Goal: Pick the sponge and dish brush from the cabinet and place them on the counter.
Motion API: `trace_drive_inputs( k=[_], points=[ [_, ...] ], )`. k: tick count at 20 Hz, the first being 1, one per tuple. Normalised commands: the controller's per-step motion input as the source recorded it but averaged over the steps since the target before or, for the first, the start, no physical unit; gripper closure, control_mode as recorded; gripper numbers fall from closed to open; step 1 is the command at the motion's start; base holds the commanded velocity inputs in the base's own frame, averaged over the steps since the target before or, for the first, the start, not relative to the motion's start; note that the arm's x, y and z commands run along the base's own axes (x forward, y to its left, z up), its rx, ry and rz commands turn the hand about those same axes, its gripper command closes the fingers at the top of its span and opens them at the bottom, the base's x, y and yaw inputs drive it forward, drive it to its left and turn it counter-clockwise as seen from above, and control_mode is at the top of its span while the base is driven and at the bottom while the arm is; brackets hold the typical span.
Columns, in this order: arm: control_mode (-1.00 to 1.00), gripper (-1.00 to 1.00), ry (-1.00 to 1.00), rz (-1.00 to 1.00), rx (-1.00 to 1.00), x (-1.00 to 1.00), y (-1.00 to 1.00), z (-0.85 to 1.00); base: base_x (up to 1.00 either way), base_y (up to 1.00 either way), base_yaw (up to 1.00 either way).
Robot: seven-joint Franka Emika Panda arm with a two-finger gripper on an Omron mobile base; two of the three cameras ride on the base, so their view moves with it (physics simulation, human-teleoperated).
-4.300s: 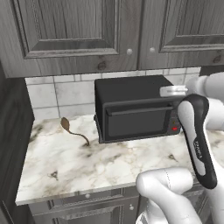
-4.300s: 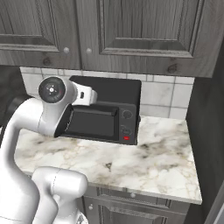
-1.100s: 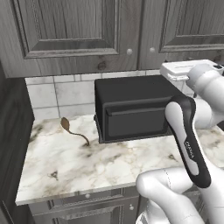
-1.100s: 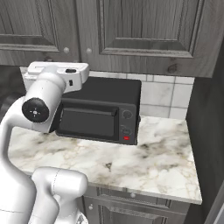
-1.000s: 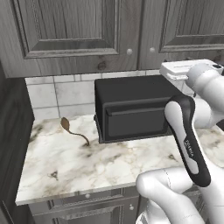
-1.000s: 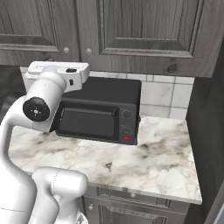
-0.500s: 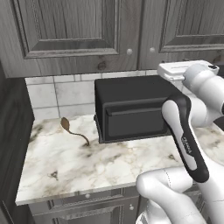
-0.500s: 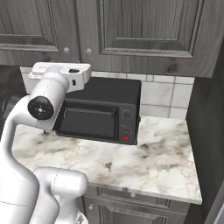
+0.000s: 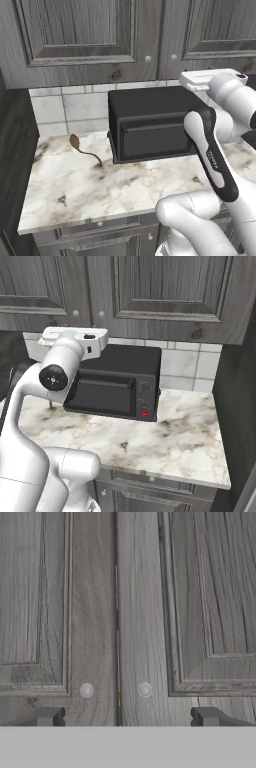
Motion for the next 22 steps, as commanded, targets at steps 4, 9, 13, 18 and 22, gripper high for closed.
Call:
trace_drive_inputs(
  k=[4, 9, 13, 18, 22],
  points=[
    [-1.0, -1.0, 0.0, 0.0, 0.0, 0.23, -0.02, -0.02, 0.0, 0.0, 0.0],
    [-1.0, -1.0, 0.0, 0.0, 0.0, 0.3, 0.0, 0.0, 0.0, 0.0, 0.0],
    [-1.0, -1.0, 0.0, 0.0, 0.0, 0.25, 0.0, -0.01, 0.0, 0.0, 0.0],
    [-1.0, -1.0, 0.0, 0.0, 0.0, 0.26, 0.0, -0.11, 0.0, 0.0, 0.0],
    [-1.0, -1.0, -0.02, 0.0, 0.0, 0.17, 0.0, -0.08, 0.0, 0.0, 0.0]
  ],
)
